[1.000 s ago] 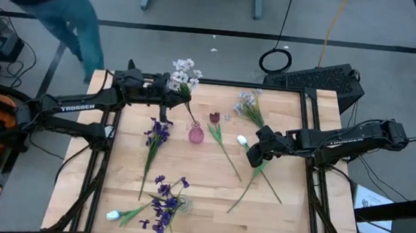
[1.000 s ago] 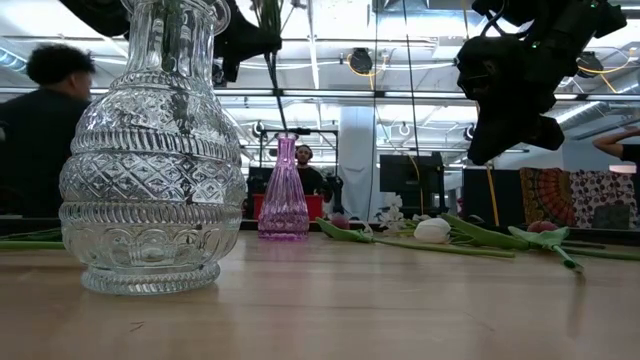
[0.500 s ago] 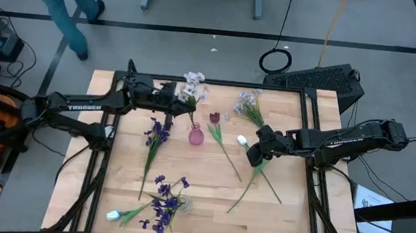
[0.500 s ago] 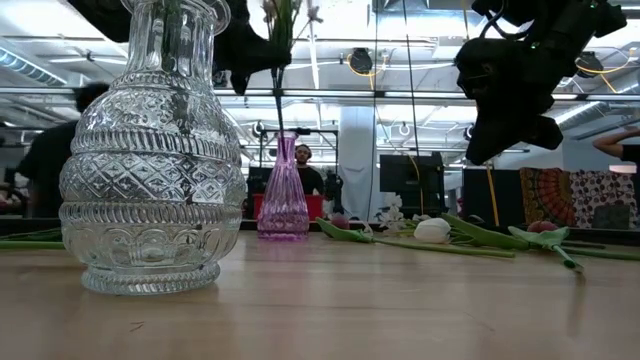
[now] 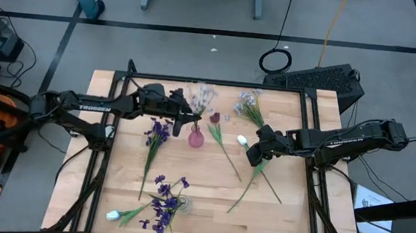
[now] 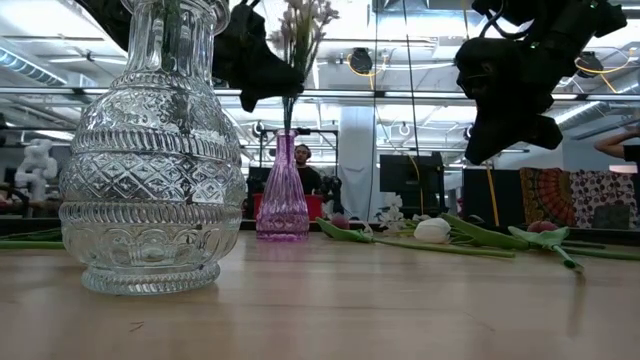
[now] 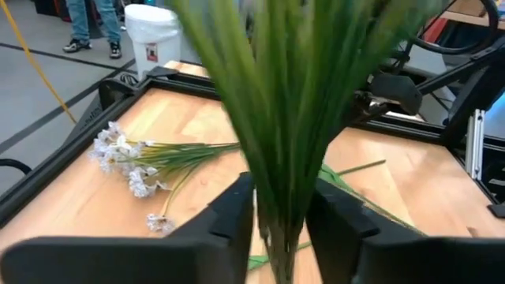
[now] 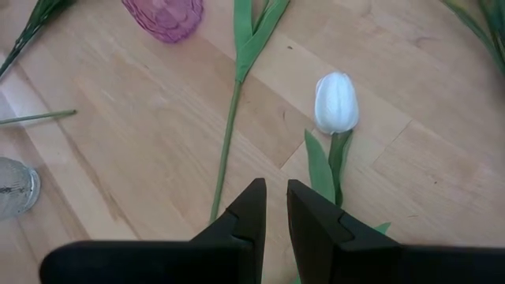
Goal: Sort flowers into vase by color
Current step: Put the left white flowers into the pink vase, then put the white flowers into the pink vase
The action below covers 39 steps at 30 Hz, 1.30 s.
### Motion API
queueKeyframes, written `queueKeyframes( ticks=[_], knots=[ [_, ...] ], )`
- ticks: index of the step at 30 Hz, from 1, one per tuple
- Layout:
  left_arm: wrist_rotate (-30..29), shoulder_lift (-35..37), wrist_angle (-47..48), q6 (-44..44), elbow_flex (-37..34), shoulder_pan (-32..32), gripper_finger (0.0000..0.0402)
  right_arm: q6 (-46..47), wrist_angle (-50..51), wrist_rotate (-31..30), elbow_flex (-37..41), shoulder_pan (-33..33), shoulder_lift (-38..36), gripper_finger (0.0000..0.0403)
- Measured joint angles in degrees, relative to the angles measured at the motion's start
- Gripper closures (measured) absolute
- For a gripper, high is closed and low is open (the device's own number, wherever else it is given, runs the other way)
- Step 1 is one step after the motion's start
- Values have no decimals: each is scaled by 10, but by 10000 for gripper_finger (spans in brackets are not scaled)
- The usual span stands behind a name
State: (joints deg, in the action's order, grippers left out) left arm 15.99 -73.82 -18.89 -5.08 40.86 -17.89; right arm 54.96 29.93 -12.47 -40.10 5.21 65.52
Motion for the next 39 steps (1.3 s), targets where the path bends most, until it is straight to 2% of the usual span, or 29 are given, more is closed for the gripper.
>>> queueKeyframes(
  ticks=[4,7,12,21,29,31,34,36,39],
  knots=[
    [0,2,3,-1,0,1,244,0,0,0,0,0,0,358],
    [0,8,4,0,0,0,235,0,0,0,0,0,0,358],
    [-5,34,53,26,0,-7,234,1,-2,-12,0,0,0,358],
    [-30,130,188,45,0,-24,234,13,-37,-13,0,0,0,358],
    [-30,206,292,44,0,-32,234,-84,-130,-59,0,-34,0,358],
    [-45,222,335,43,0,-31,234,-106,-154,-57,0,-52,0,358],
    [-97,240,408,23,0,-32,234,-136,-161,-57,-7,-85,0,358],
    [-136,247,456,11,0,-32,234,-149,-147,-55,-17,-110,0,358],
    [-150,252,500,-3,0,-37,237,-155,-100,-49,-41,-153,5,359]
  ],
)
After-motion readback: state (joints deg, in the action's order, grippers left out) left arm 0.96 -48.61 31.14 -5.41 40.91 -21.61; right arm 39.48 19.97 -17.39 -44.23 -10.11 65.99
